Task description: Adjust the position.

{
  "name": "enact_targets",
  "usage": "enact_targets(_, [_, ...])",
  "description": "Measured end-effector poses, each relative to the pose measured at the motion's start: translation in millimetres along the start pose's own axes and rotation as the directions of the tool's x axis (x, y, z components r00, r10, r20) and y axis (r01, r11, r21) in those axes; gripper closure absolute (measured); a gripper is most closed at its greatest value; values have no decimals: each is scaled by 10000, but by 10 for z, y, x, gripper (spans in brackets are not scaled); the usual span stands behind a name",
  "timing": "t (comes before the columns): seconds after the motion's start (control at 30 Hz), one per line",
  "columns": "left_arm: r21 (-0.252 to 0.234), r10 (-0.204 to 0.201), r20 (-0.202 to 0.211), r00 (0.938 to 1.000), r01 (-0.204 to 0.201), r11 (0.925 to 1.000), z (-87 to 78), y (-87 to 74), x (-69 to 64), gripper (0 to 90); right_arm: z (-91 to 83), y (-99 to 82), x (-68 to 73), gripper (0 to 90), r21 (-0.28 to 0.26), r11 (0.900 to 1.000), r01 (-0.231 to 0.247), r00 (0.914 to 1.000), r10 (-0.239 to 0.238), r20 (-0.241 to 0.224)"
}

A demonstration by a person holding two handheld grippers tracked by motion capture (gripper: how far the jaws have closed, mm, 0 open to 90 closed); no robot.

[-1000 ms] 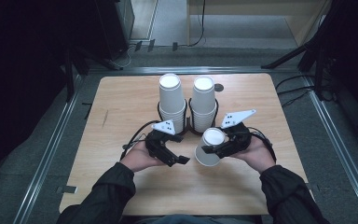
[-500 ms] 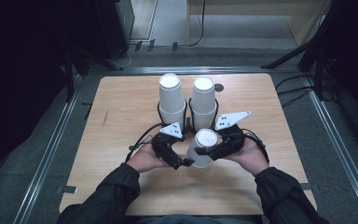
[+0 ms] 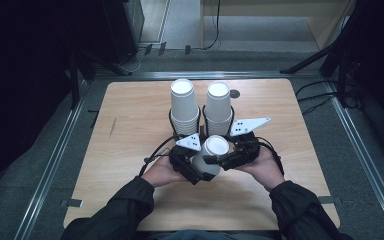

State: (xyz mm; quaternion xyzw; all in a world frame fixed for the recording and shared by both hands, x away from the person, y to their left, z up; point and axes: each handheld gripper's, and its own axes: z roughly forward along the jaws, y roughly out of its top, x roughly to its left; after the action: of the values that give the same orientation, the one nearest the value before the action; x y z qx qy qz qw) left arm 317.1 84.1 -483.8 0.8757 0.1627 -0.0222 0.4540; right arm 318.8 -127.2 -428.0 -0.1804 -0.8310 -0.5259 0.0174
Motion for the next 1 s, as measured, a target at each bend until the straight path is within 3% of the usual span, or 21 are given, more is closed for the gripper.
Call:
enact_targets(0.07, [-205,-102,132,9999,105,9997,-11,2,6,29,0,-4,-1,236,-104,9999,-30,9999,29,-112])
enact_targets(0.33, [-367,348,-162,9993,-354,9987,-88,38,-2,101,-67,-23,-64,234,-429,9983,-382,9988,368,-322])
enact_targets(0.43, [-178,275,121,9995,-272,9995,-97,57,22,112,-87,-29,-82,213,-360,9984,-438,9983,424,-391])
enact_targets(0.47, [-153,190,231,9996,-187,9997,-103,58,37,115,-90,-35,-81,161,-349,9987,-369,9987,356,-360])
enact_targets(0.63, [199,5,341,9994,-12,9998,-179,71,99,120,-145,-43,-104,137,9,9993,-367,9988,367,-326])
enact_targets(0.73, [465,258,166,9995,-266,9986,-236,82,109,121,-174,-67,-128,137,408,9990,-178,9996,187,-203])
enact_targets(0.9, [808,74,-118,9999,-64,9967,-322,81,178,119,-162,-157,-174,142,1322,9912,63,9999,-43,-156])
enact_targets(1.0, [1209,164,-315,9994,-124,9926,-369,79,207,119,-143,-194,-185,147,1643,9861,243,9997,-239,-46])
